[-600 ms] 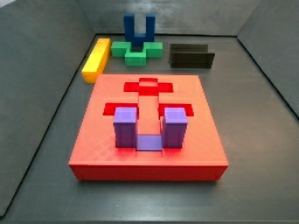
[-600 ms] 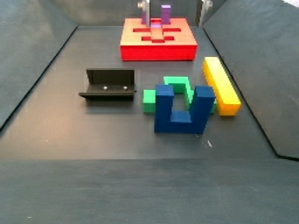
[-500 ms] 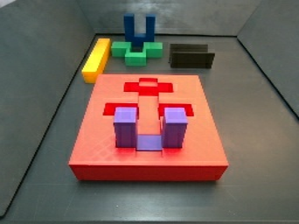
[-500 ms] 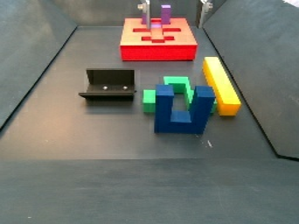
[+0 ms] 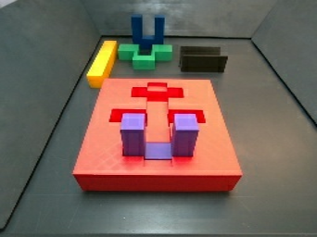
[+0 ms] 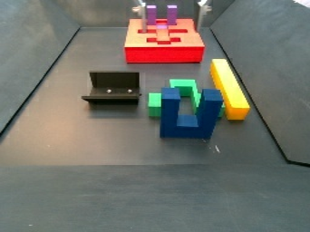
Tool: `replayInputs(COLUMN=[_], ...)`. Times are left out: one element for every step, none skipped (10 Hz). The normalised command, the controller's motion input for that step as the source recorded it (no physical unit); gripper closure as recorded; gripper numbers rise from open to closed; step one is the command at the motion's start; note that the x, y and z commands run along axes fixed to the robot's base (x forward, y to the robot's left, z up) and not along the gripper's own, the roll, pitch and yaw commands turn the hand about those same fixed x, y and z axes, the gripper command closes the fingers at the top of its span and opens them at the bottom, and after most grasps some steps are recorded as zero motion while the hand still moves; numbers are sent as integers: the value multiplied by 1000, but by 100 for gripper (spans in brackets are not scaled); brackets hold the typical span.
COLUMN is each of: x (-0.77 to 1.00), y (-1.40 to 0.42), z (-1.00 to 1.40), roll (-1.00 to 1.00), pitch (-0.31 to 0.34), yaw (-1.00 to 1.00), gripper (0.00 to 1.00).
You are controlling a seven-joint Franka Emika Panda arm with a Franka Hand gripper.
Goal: Pick up the blue object. Move up. Move to above the board. Insert the blue object.
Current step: Pick up the blue object.
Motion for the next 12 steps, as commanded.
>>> replayInputs(x=[703,606,466,329,386,446,326,120,0,-14,-34,-103], y=[723,789,797,800,654,603,574,480,286,143,69,0], z=[0,0,-74,-157,-337,-397,-457,-457,-374,-174,-3,0], roll=[-67,-37,0,0,0,-33,-66,-137,-223,-311,-319,-341], pitch=[91,97,143,133,213,230,246,246,177,129,126,84], yaw=[0,0,-29,-123,-231,-226,-277,-377,-383,-374,-297,-197], gripper=[0,0,0,0,0,0,0,0,0,0,0,0])
